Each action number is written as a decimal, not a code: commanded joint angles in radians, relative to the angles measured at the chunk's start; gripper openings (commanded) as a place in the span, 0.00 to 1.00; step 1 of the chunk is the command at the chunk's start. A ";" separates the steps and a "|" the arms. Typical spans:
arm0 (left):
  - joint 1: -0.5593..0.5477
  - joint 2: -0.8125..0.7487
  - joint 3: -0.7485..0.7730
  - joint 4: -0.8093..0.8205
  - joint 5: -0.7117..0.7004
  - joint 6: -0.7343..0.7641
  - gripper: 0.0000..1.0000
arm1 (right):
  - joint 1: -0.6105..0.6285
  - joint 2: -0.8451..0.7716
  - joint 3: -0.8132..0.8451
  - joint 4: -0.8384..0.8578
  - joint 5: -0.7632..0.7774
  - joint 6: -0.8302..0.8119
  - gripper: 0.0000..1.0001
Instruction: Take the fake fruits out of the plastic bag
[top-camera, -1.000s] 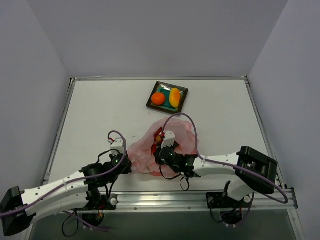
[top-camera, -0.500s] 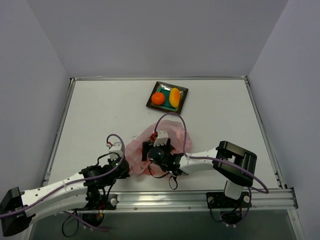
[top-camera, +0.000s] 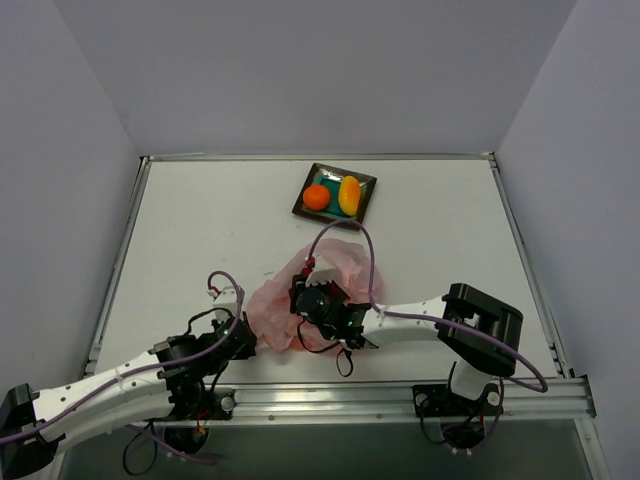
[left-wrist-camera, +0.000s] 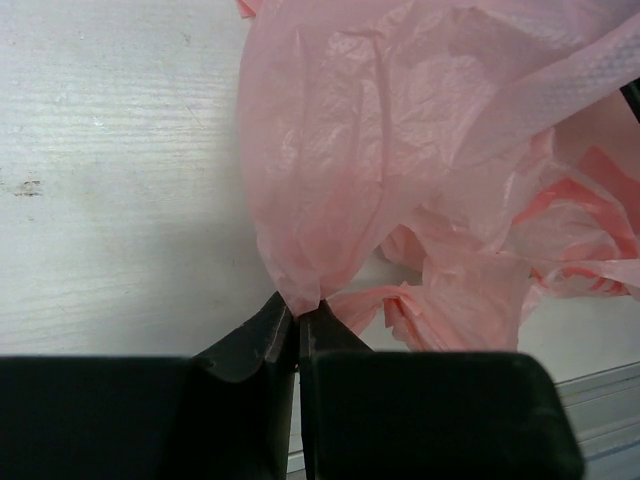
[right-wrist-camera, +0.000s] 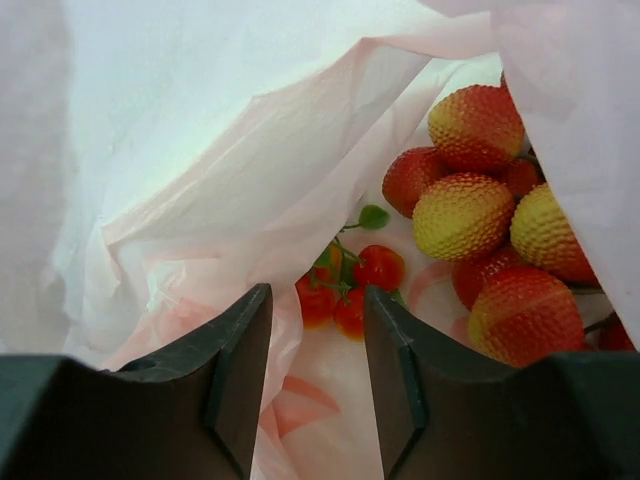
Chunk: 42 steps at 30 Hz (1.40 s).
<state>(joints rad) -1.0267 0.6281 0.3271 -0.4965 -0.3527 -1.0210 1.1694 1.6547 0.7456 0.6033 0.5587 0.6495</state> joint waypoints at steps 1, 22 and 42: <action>-0.006 0.030 0.061 -0.007 -0.015 0.029 0.02 | -0.017 0.053 0.041 0.029 0.012 -0.001 0.38; -0.010 -0.018 0.092 -0.022 -0.060 0.067 0.02 | -0.060 0.188 0.092 0.015 -0.005 -0.013 0.33; -0.012 0.036 0.093 0.053 -0.035 0.073 0.02 | -0.002 -0.142 -0.109 0.107 0.063 -0.082 0.00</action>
<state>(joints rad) -1.0286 0.6430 0.3676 -0.4812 -0.3893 -0.9611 1.1404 1.6318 0.6647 0.6918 0.5617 0.5873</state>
